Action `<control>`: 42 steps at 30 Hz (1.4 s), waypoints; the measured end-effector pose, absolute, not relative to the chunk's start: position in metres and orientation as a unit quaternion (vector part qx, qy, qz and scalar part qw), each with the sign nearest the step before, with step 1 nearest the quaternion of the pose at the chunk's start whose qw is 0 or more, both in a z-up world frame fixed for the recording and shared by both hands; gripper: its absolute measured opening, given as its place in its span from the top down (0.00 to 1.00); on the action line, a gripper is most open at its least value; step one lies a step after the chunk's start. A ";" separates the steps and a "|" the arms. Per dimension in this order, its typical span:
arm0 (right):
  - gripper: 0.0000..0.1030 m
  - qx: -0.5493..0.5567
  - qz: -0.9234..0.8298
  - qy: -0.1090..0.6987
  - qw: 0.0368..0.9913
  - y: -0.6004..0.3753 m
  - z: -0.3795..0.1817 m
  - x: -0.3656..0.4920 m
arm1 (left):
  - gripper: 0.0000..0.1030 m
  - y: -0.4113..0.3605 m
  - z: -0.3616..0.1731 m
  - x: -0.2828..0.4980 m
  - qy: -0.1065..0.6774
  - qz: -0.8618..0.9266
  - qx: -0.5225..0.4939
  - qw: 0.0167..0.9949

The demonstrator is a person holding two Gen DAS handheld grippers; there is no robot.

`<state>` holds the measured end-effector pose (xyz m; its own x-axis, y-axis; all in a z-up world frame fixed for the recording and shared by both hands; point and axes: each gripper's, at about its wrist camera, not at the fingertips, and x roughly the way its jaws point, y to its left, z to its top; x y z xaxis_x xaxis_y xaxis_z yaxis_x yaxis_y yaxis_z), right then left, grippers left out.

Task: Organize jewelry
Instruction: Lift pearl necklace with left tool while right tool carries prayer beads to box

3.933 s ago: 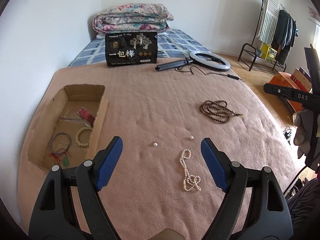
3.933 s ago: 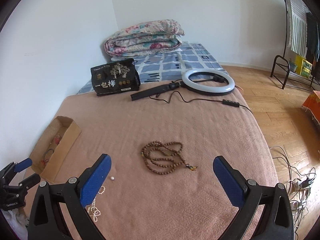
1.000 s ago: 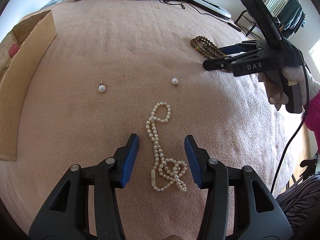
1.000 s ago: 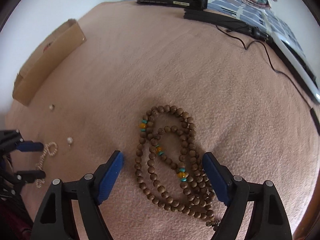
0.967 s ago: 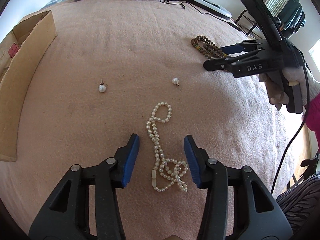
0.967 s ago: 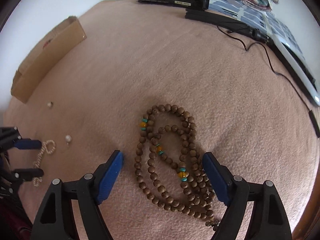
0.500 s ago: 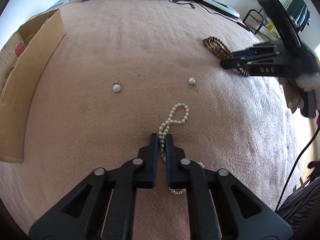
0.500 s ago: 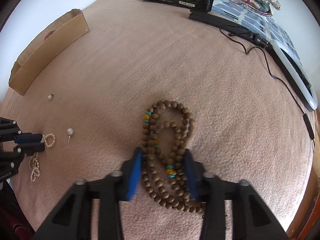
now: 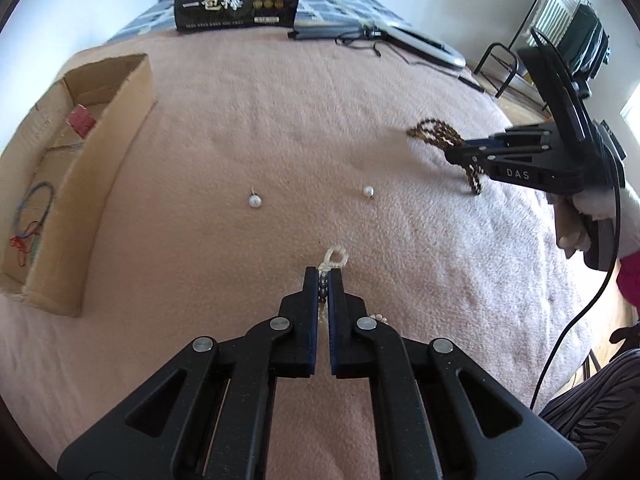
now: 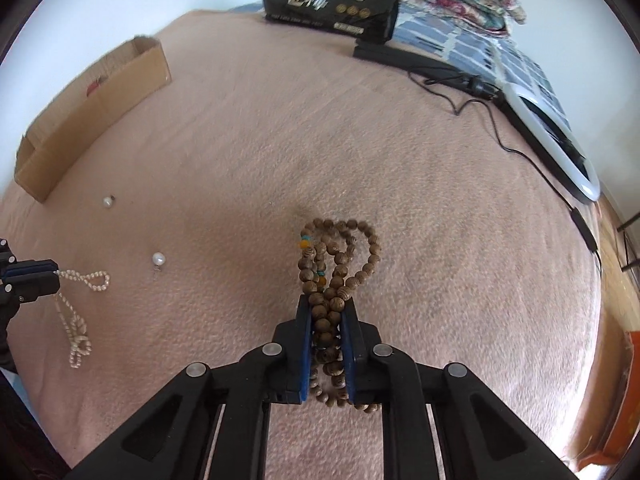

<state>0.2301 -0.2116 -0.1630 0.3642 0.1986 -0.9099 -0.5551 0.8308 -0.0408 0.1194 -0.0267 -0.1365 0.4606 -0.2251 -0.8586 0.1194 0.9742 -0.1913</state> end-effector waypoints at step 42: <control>0.90 -0.087 0.262 0.413 0.868 -0.181 -0.030 0.111 | 0.98 0.033 0.001 0.047 0.355 -0.087 -0.082 0.927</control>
